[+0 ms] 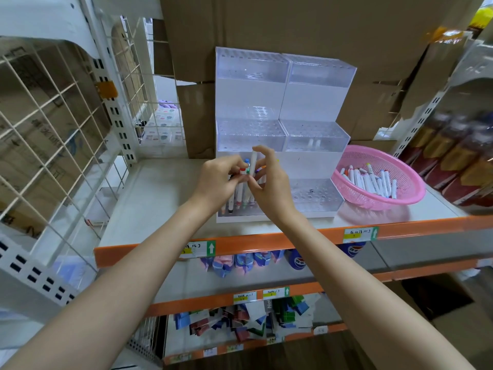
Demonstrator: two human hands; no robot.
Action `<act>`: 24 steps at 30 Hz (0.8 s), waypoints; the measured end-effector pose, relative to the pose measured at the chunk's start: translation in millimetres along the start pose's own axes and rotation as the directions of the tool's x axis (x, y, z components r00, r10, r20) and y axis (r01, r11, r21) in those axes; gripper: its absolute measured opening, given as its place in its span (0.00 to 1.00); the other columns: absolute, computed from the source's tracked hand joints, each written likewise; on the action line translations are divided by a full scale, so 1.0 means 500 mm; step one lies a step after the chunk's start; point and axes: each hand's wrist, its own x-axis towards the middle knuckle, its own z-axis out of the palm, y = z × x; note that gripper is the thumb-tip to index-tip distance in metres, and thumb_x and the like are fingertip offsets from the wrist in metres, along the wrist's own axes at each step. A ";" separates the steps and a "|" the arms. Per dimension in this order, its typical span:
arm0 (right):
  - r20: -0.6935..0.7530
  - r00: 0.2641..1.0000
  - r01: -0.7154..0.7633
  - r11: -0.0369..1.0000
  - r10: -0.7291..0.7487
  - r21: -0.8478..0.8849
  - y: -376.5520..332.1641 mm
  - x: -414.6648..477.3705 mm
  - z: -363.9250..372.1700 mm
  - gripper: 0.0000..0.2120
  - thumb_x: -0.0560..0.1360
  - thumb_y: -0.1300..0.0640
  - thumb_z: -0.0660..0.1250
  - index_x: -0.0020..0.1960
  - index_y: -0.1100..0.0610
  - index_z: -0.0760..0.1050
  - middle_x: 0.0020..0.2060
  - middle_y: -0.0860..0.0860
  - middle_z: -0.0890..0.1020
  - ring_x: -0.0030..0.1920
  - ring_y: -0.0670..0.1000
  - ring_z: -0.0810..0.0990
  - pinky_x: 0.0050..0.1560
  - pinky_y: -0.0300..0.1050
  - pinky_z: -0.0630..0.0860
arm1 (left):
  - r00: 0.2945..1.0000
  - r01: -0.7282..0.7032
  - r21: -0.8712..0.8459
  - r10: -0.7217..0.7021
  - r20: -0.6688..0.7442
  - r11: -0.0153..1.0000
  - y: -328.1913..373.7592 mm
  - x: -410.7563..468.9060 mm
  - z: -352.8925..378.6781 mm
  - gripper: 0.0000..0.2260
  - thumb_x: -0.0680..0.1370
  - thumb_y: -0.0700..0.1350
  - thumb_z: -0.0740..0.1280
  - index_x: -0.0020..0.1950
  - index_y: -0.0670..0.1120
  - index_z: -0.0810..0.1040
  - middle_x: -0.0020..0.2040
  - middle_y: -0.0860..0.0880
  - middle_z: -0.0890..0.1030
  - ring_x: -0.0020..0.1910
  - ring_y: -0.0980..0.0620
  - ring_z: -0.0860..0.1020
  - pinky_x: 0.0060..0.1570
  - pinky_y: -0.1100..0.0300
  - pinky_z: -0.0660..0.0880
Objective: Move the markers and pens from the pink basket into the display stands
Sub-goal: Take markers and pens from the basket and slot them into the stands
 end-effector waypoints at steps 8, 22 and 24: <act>-0.012 1.000 -0.017 1.000 0.017 0.009 0.000 -0.002 0.000 0.23 0.76 0.63 0.69 0.67 0.53 0.66 0.39 0.40 0.72 0.37 0.39 0.76 0.35 0.27 0.72 | 0.997 -0.064 0.127 0.060 0.038 0.990 -0.009 -0.015 0.003 0.08 0.65 0.35 0.76 0.40 0.39 0.80 0.37 0.43 0.80 0.37 0.45 0.76 0.39 0.60 0.67; -0.027 0.999 0.039 0.998 -0.040 -0.052 -0.005 -0.014 -0.004 0.19 0.76 0.62 0.68 0.65 0.56 0.69 0.45 0.48 0.75 0.39 0.52 0.79 0.41 0.49 0.79 | 0.993 -0.119 0.250 0.114 0.038 0.961 -0.014 -0.020 0.001 0.05 0.69 0.40 0.73 0.42 0.40 0.81 0.38 0.45 0.81 0.41 0.43 0.77 0.41 0.52 0.72; -0.030 0.999 0.042 0.997 -0.044 -0.057 -0.005 -0.016 -0.005 0.18 0.76 0.62 0.68 0.64 0.56 0.69 0.45 0.48 0.75 0.38 0.51 0.79 0.41 0.49 0.79 | 0.992 -0.124 0.262 0.120 0.033 0.957 -0.015 -0.020 0.000 0.05 0.69 0.41 0.72 0.42 0.40 0.81 0.38 0.46 0.82 0.42 0.43 0.77 0.41 0.52 0.73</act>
